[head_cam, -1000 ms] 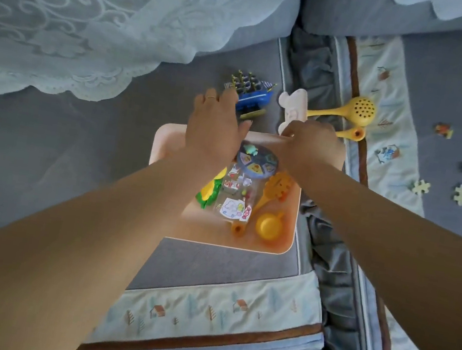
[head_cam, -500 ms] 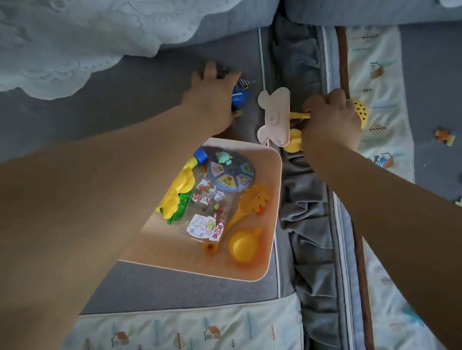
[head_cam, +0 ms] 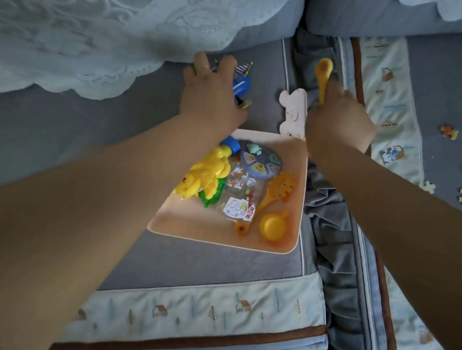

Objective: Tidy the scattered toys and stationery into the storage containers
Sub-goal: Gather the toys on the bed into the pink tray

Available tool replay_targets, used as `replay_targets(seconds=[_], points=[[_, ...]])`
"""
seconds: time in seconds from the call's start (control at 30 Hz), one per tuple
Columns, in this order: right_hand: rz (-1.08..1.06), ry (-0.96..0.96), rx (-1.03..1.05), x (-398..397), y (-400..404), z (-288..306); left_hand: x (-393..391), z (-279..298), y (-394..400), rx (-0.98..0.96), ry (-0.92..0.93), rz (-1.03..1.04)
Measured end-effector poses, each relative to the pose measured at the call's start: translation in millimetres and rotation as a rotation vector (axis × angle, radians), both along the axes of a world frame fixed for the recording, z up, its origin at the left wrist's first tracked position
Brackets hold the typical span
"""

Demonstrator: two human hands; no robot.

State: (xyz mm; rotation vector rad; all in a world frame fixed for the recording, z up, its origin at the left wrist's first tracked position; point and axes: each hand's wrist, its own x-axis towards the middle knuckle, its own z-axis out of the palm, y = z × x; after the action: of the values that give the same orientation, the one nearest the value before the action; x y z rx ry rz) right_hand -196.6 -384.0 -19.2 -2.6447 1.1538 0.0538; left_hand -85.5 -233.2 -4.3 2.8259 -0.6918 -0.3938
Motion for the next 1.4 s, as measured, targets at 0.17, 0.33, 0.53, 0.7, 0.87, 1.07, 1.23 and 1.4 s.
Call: replay_targets(seconds=[0.17, 0.33, 0.53, 0.7, 0.87, 1.07, 1.23, 1.4], points=[[0.046, -0.006, 0.112, -2.4, 69.0, 24.0, -27.6, 18.5, 59.4, 0.044, 0.012, 0.032], [0.15, 0.128, 0.283, -11.7, 127.8, 24.7, -55.3, 13.4, 110.4, 0.103, 0.091, -0.009], [0.063, 0.173, 0.427, -18.5, 145.8, 21.5, -55.4, 5.9, 128.3, 0.151, 0.152, -0.122], [0.056, 0.118, 0.285, -22.6, 105.8, 23.2, -50.1, 6.1, 95.2, 0.119, 0.132, -0.108], [-0.06, 0.052, 0.244, -23.4, 54.6, 9.1, -41.4, -3.7, 33.6, 0.069, 0.091, -0.147], [-0.154, 0.143, 0.211, -43.1, -10.6, -21.5, -38.1, -15.0, -45.8, 0.02, 0.09, -0.173], [-0.083, 0.219, 0.284, -61.3, -32.3, -48.8, -39.4, -45.2, -92.3, 0.089, 0.188, -0.137], [-0.028, 0.188, 0.275, -63.0, -39.9, -61.4, -48.1, -60.8, -121.5, 0.189, 0.252, -0.085]])
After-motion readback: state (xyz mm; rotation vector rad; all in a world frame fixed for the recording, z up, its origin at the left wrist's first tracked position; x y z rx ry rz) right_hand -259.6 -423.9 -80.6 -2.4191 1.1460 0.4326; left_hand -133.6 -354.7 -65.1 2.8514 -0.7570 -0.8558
